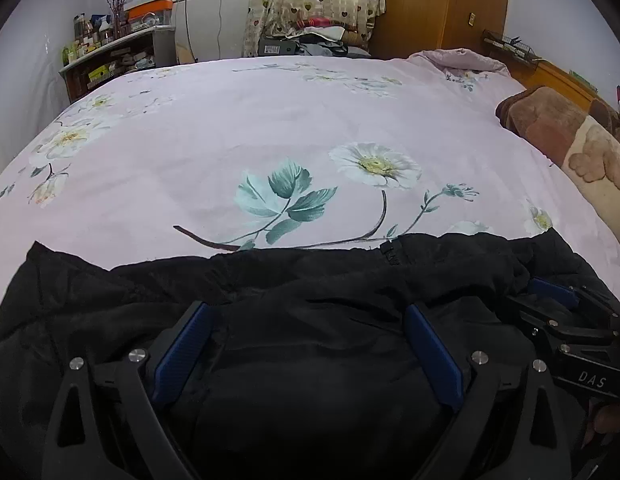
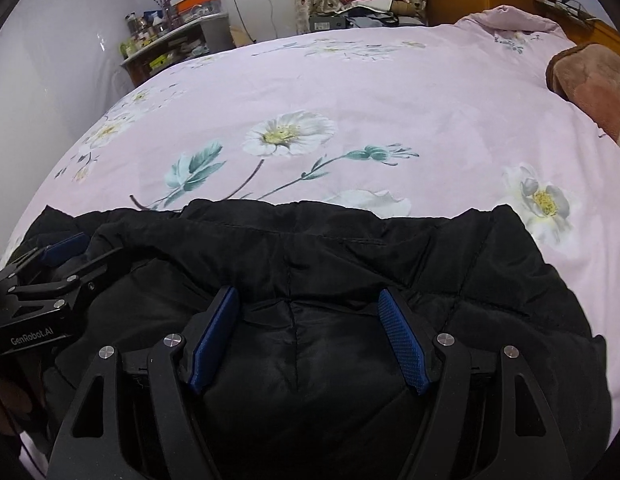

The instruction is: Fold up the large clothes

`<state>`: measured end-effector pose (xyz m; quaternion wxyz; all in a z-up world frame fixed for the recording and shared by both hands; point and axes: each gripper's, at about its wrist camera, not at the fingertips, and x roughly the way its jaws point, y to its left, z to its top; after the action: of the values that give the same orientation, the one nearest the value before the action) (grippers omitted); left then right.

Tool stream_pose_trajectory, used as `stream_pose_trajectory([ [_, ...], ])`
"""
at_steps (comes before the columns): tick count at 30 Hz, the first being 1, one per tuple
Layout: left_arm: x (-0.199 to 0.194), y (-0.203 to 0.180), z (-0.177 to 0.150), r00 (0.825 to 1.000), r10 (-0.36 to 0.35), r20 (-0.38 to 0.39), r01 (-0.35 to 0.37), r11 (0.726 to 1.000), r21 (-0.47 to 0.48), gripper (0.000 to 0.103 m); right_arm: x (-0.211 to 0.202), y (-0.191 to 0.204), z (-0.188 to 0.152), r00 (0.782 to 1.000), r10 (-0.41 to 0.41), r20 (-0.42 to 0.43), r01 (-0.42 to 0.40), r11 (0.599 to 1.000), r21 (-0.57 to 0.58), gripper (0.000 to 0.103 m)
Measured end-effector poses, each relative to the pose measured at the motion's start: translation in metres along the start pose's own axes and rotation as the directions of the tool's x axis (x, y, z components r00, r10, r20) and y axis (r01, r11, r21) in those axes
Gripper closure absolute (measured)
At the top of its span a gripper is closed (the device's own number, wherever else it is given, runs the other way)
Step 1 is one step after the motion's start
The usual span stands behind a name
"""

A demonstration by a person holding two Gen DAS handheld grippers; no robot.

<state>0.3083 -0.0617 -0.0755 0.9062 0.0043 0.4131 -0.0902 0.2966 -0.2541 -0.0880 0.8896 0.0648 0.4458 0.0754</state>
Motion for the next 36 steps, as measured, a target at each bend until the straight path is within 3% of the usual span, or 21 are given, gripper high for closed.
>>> stream_pose_trajectory([
  [6, 0.008, -0.004, -0.002, 1.000, 0.027, -0.003, -0.027, 1.000, 0.010, 0.003, 0.008, 0.000, 0.000, 1.000, -0.013, 0.004, 0.013, 1.000, -0.005, 0.031],
  [11, -0.007, 0.000, 0.016, 0.997, 0.003, -0.077, -0.002, 1.000, 0.017, 0.008, -0.012, 0.005, 0.012, 0.999, -0.040, -0.020, 0.039, 0.999, -0.024, 0.031],
  [14, -0.048, 0.013, 0.026, 1.000, -0.020, 0.012, 0.019, 0.998, 0.052, 0.011, -0.052, -0.001, 0.014, 0.995, -0.072, 0.066, 0.075, 0.996, -0.053, 0.031],
  [17, -0.075, 0.043, 0.026, 0.993, 0.054, 0.102, -0.062, 0.995, 0.079, 0.011, -0.070, -0.026, 0.011, 0.986, -0.135, 0.099, 0.139, 0.989, -0.041, 0.031],
  [20, -0.053, 0.085, 0.013, 0.987, 0.161, 0.018, -0.161, 0.987, 0.022, 0.011, -0.055, -0.061, 0.000, 0.983, -0.179, 0.034, 0.179, 0.984, 0.027, 0.031],
  [24, -0.026, 0.119, -0.009, 0.993, 0.120, -0.024, -0.122, 0.985, -0.122, 0.007, -0.042, -0.080, -0.010, 0.990, -0.134, 0.038, 0.130, 0.987, 0.098, 0.031],
  [31, -0.007, 0.120, -0.014, 0.994, 0.105, -0.020, -0.107, 0.981, -0.163, 0.005, -0.020, -0.083, -0.013, 0.989, -0.142, 0.027, 0.138, 0.985, 0.106, 0.031],
  [36, -0.014, 0.122, -0.005, 0.993, 0.097, -0.061, -0.106, 0.982, -0.159, 0.006, -0.025, -0.081, -0.005, 0.987, -0.159, -0.008, 0.159, 0.982, 0.099, 0.031],
])
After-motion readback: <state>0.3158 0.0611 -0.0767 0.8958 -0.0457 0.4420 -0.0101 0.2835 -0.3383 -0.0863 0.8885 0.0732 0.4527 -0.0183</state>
